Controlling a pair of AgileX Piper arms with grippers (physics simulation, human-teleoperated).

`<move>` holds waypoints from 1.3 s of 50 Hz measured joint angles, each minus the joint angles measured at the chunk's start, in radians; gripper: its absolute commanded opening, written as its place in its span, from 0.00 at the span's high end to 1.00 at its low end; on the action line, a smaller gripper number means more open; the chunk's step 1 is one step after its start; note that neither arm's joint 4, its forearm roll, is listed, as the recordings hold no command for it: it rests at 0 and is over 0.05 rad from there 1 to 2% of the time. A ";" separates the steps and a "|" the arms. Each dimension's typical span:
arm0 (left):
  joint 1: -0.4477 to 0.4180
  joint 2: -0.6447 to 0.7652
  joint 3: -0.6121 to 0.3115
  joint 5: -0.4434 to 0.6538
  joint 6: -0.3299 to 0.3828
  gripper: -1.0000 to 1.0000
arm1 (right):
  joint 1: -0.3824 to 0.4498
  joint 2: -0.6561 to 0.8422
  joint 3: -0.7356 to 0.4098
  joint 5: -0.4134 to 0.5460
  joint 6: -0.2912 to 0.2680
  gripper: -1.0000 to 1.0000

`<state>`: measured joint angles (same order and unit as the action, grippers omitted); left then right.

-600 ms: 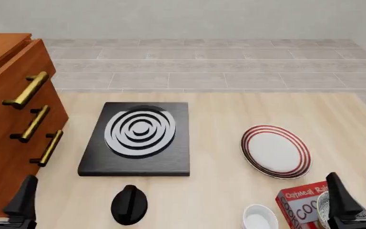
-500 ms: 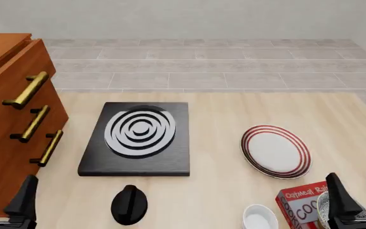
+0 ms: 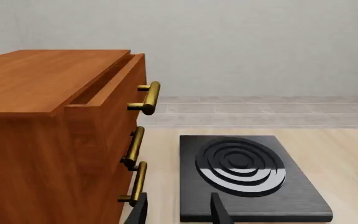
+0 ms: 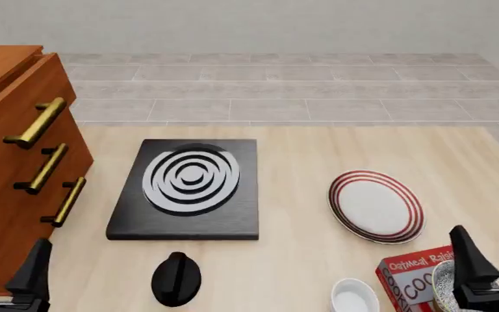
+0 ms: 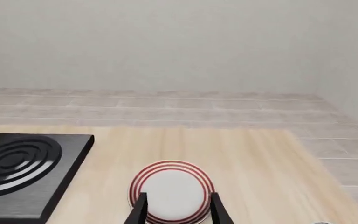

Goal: Pick the akita bowl on the cookies box and place it on the plate.

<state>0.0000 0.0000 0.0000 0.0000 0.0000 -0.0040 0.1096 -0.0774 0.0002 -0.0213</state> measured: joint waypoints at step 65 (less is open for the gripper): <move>0.000 0.000 0.000 0.000 0.000 0.00 | -0.397 0.369 -0.464 0.620 -0.043 0.00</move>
<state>0.0000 0.0000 0.0000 0.0000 0.0000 -0.4007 0.4789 -0.5416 0.6207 -0.0645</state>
